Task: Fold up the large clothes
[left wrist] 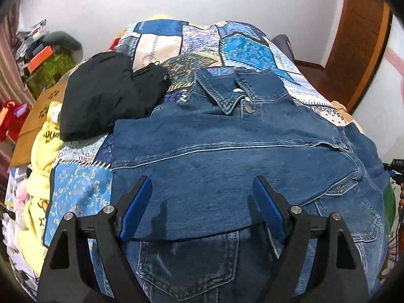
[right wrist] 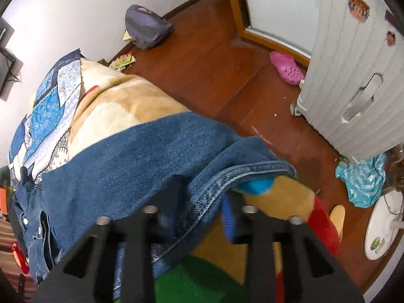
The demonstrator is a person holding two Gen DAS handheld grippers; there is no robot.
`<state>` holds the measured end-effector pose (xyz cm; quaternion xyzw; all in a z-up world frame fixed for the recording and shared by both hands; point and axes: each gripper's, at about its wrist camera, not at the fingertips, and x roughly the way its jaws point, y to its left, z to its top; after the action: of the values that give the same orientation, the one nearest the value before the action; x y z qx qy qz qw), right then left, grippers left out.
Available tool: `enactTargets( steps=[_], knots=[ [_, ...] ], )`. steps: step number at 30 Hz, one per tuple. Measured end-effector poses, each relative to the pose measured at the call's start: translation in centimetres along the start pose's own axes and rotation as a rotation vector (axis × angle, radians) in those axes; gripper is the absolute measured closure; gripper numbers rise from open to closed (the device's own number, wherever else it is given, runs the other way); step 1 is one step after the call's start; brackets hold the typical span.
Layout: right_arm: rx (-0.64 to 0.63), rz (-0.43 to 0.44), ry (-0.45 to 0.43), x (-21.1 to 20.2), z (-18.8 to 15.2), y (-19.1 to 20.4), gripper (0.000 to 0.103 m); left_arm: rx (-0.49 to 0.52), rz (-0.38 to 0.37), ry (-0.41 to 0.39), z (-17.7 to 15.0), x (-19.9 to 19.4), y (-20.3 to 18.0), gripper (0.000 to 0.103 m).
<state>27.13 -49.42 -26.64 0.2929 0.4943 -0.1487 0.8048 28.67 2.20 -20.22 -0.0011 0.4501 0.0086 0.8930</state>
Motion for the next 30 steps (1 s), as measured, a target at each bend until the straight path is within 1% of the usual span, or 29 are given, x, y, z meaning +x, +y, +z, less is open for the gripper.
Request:
enactTargets(
  steps=[1, 4, 8, 13, 16, 19, 21, 22, 26, 28, 29, 30],
  knots=[
    [-0.003, 0.0, -0.006, -0.4, 0.0, 0.2, 0.088, -0.004, -0.002, 0.0, 0.0, 0.0, 0.1, 0.022],
    [-0.035, -0.021, -0.047, -1.9, 0.3, 1.3, 0.092, -0.01, -0.004, -0.006, -0.1, -0.3, 0.4, 0.022],
    [-0.113, 0.023, -0.145, -6.1, 0.6, 4.7, 0.092, -0.01, -0.012, -0.023, -0.2, -1.1, 0.7, 0.022],
    [-0.276, 0.15, -0.277, -12.7, -0.4, 11.9, 0.093, -0.025, -0.023, -0.045, -0.3, -1.9, 1.5, 0.022],
    [-0.345, 0.264, -0.304, -15.1, -2.0, 16.2, 0.093, -0.032, -0.023, -0.051, -0.5, -2.2, 1.9, 0.022],
    [-0.416, 0.345, -0.281, -15.7, -4.1, 19.7, 0.093, -0.023, -0.021, -0.054, -0.9, -2.5, 2.3, 0.022],
    [-0.486, 0.387, -0.232, -14.9, -6.4, 22.6, 0.093, -0.014, -0.02, -0.058, -1.2, -2.8, 2.6, 0.022],
    [-0.517, 0.394, -0.204, -14.2, -7.6, 23.7, 0.093, -0.01, -0.019, -0.06, -1.4, -3.0, 2.8, 0.022],
    [-0.652, 0.38, -0.052, -9.8, -12.3, 27.5, 0.093, 0.003, -0.011, -0.06, -2.1, -3.6, 3.6, 0.022],
    [-0.714, 0.347, 0.002, -8.0, -14.4, 28.4, 0.093, -0.001, -0.013, -0.056, -2.5, -3.6, 4.1, 0.022],
    [-0.761, 0.314, 0.037, -6.7, -15.9, 28.8, 0.092, -0.004, -0.016, -0.052, -2.7, -3.7, 4.3, 0.022],
    [-0.794, 0.293, 0.064, -5.9, -16.7, 29.2, 0.089, -0.006, -0.016, -0.047, -2.9, -3.6, 4.5, 0.022]
  ],
)
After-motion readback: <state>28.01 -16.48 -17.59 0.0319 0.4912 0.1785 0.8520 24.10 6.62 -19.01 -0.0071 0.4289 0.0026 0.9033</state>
